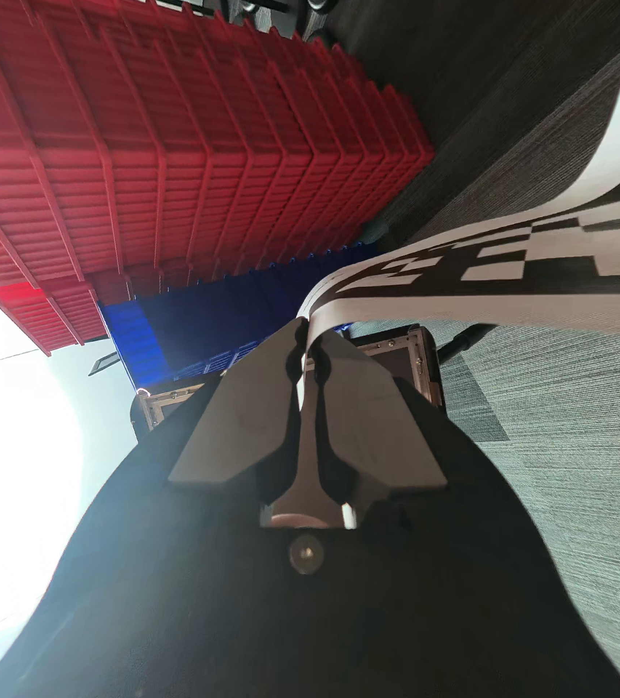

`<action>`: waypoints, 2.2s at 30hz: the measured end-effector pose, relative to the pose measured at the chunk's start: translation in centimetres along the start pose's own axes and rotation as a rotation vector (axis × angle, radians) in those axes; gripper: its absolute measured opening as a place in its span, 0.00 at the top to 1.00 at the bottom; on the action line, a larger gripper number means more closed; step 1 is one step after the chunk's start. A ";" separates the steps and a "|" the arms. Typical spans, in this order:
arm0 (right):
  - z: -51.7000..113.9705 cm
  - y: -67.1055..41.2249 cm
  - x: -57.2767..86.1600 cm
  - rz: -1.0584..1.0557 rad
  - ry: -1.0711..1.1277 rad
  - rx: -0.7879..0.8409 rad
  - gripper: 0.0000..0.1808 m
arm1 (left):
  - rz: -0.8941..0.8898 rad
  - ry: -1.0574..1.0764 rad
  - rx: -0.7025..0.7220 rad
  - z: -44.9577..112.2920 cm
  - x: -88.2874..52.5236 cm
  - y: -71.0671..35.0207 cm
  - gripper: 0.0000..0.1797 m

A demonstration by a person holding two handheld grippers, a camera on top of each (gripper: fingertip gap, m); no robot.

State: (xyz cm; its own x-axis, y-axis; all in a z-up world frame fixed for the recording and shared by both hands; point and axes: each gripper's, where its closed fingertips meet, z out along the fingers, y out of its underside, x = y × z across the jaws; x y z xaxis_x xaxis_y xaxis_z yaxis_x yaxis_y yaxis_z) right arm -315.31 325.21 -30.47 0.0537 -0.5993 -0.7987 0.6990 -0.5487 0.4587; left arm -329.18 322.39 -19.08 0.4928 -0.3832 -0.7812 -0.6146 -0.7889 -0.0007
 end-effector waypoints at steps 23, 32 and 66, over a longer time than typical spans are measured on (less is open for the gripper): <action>9.3 -8.4 -27.8 -1.591 0.671 -0.715 0.52 | 0.543 -0.430 0.701 -4.4 -11.6 -11.3 1.00; 12.1 -9.9 -30.9 -1.433 0.665 -1.432 0.86 | 0.685 -0.417 0.811 1.4 -16.0 -15.8 1.00; 8.1 -31.1 -57.9 -1.878 0.565 -0.916 1.00 | -0.837 0.871 0.865 15.1 -48.4 -27.9 0.73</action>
State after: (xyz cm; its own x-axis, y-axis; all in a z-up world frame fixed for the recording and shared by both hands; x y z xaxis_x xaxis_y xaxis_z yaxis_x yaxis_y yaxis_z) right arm -345.94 372.30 4.65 -0.8921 0.4495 -0.0461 0.2146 0.3315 -0.9187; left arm -345.23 370.22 9.31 0.8926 -0.3795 0.2433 0.0138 -0.5164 -0.8562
